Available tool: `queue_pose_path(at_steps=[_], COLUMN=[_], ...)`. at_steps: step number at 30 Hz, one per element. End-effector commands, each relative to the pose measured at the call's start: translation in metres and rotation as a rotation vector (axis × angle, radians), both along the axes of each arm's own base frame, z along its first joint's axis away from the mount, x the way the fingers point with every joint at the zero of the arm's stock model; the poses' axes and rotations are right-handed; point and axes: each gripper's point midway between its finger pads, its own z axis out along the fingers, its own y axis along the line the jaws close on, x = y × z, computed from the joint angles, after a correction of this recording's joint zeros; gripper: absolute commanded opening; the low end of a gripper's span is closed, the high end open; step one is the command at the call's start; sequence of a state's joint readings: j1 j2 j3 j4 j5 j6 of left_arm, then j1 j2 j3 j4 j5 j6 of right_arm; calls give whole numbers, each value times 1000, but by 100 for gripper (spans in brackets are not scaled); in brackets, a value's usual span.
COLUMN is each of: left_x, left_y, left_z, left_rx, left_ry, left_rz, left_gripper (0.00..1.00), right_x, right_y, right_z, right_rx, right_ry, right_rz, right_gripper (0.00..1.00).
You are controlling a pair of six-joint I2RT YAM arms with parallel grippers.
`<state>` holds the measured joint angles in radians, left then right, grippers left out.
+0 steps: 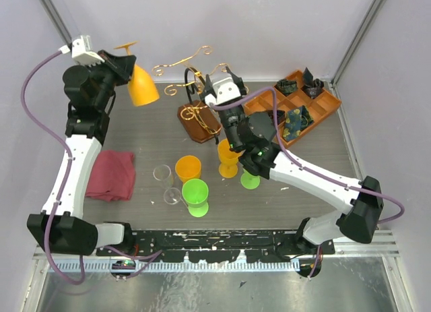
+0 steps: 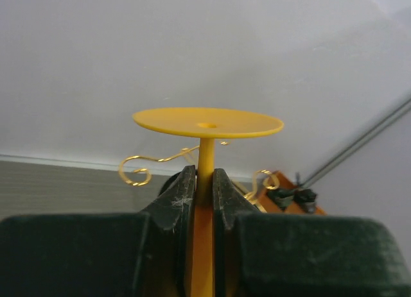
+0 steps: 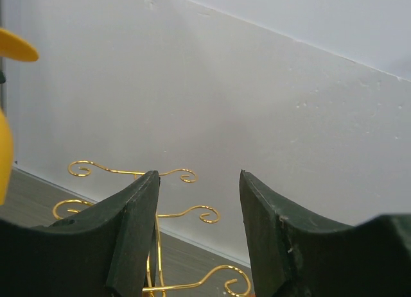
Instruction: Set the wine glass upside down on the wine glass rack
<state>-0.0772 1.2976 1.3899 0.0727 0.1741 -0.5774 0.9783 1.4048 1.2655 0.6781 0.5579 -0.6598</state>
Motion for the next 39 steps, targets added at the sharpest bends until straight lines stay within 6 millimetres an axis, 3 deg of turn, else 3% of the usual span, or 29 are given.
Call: queue_pose_path(at_steps=[1,5,10,22,30,39], left_x=[11,18,28,57,63,76], left_y=[31,44,42,6,-17,-32], left_z=[-43,-69,-86,-140,-144,-172], left_rx=[284,339,330,283,230,246], left_ry=[-3,-16,-125,-302,-381,-352], left_rz=[156,224,238,73,-20,-46], left_gripper=[0,0,0,0,0,0], right_x=[-13,-18,-24,-28,-21,-14], right_y=[-29,-42,-51,-64,-59,-48], right_z=[20,24,25,13,9,13], right_rx=[23,25,18,-57,-92,-99], right_ry=[-11,-2,16,11,3,5], right_rz=[-54,-69,-67,-115,-137,-138], right_gripper=[58,59,58,58,58,58])
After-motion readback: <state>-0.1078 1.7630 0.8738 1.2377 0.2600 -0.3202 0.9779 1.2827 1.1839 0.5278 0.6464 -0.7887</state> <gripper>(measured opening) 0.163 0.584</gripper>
